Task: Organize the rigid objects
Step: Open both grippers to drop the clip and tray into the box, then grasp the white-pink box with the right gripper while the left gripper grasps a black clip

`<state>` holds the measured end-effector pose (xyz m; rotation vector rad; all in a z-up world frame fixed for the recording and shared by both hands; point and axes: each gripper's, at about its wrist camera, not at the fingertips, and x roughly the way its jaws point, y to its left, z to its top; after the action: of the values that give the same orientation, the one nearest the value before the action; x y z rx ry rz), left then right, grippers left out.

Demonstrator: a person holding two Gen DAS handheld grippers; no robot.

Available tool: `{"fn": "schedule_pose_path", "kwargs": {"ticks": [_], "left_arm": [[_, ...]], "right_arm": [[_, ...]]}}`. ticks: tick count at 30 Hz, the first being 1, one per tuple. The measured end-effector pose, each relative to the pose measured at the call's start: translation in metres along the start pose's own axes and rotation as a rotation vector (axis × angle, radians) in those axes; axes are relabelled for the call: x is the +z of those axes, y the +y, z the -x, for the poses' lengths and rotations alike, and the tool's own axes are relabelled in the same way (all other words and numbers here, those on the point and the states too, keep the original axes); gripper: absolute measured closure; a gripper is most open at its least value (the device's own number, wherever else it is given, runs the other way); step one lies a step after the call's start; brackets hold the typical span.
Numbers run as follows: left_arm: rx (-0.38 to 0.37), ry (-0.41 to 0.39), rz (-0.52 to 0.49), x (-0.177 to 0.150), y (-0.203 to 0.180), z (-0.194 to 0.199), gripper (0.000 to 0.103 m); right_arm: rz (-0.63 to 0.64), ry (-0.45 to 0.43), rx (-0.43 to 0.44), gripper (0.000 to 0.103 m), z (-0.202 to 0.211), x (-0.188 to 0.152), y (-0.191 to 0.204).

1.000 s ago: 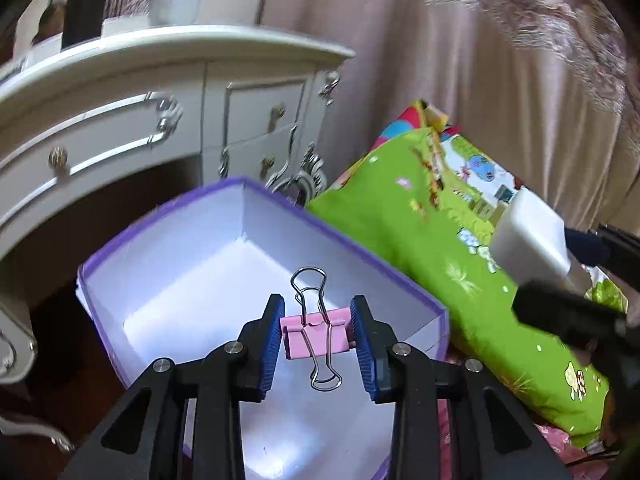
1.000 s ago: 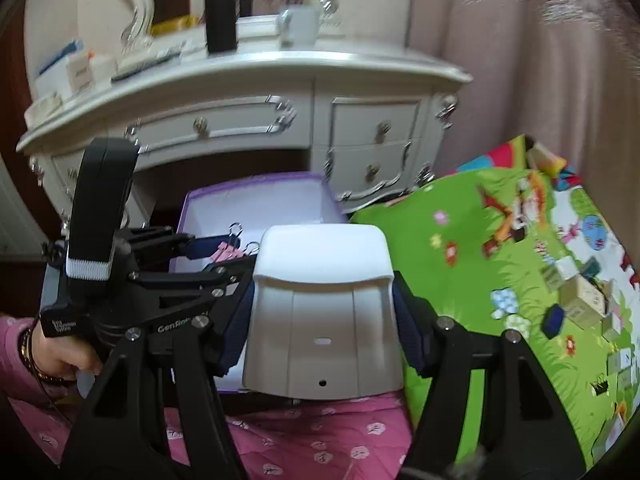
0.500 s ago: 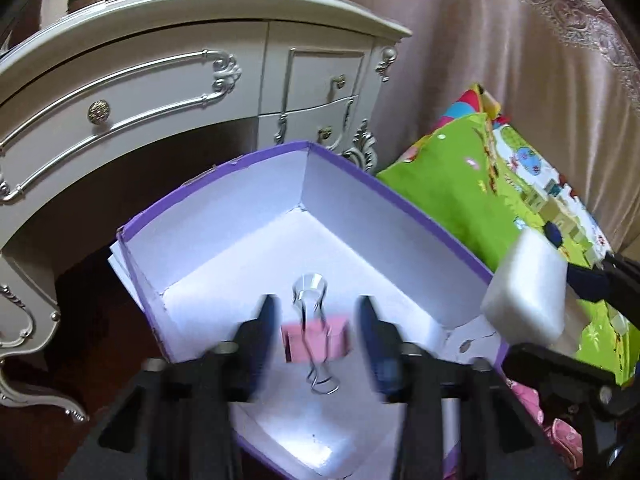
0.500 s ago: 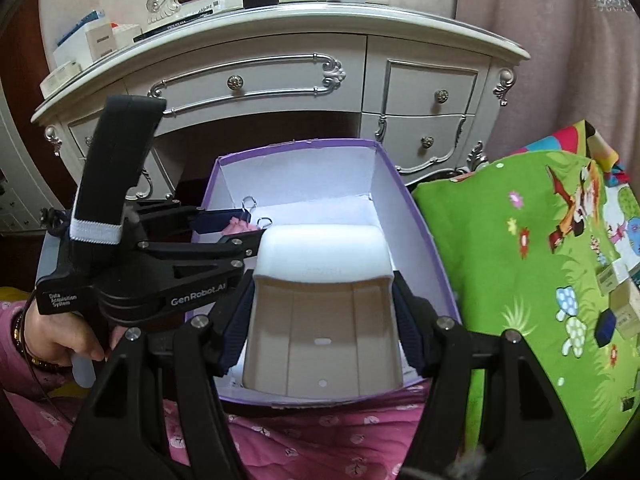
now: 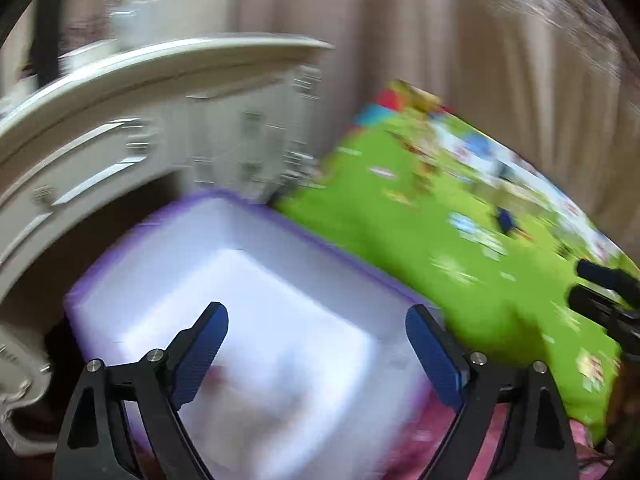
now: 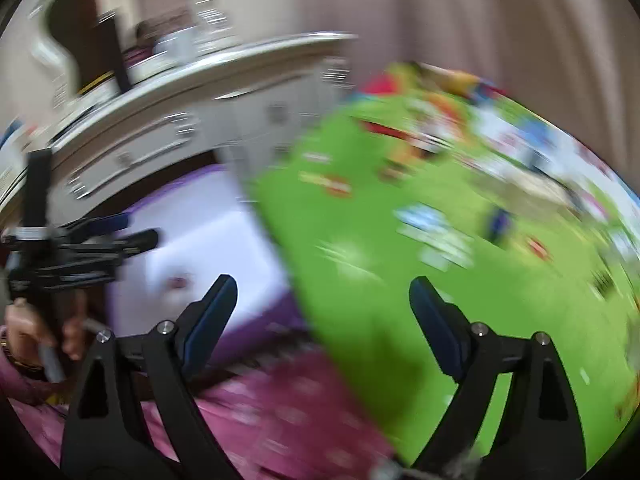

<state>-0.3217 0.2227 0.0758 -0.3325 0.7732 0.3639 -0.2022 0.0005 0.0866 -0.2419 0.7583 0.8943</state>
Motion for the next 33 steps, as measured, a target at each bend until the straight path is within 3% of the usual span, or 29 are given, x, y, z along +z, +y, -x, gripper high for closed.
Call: {"fn": "schedule_pose_path", "kwargs": {"ticks": [4,8,11,16,17,18,23,25,28,33], "left_arm": [[-0.181,0.066,-0.185,0.010,-0.086,-0.028,0.011],[-0.282,0.135,-0.360,0.012,-0.182,-0.067,0.011],[-0.353,0.190,-0.476,0.008,-0.264,-0.104,0.011],[-0.347,0.194,-0.624,-0.009,-0.339,-0.142,0.011],[-0.335,0.204,-0.638,-0.010,-0.346,-0.150,0.006],[-0.330,0.164,-0.658,-0.012,-0.352,-0.151,0.004],[-0.367,0.160,-0.656,-0.013,-0.353,-0.156,0.000],[-0.369,0.154,-0.654,-0.015,-0.353,-0.155,0.000],[-0.370,0.157,-0.651,-0.012,-0.354,-0.158,0.000],[-0.369,0.157,-0.647,-0.011,-0.352,-0.158,0.000]], "right_arm": [[-0.237,0.013,-0.153,0.013,0.025,-0.046,-0.093],[-0.457,0.037,-0.337,0.013,0.054,-0.098,-0.180],[-0.533,0.035,-0.449,0.013,0.077,-0.116,-0.223],[-0.709,0.061,-0.544,0.013,0.093,-0.146,-0.292],[-0.729,0.068,-0.546,0.013,0.092,-0.149,-0.303],[-0.736,0.074,-0.549,0.012,0.091,-0.152,-0.311],[-0.579,0.103,-0.518,0.008,0.084,-0.135,-0.342],[-0.429,0.203,-0.490,0.001,0.065,-0.129,-0.365],[-0.367,0.165,-0.423,0.000,0.059,-0.124,-0.398],[-0.227,0.229,-0.296,0.000,0.032,-0.093,-0.426]]}}
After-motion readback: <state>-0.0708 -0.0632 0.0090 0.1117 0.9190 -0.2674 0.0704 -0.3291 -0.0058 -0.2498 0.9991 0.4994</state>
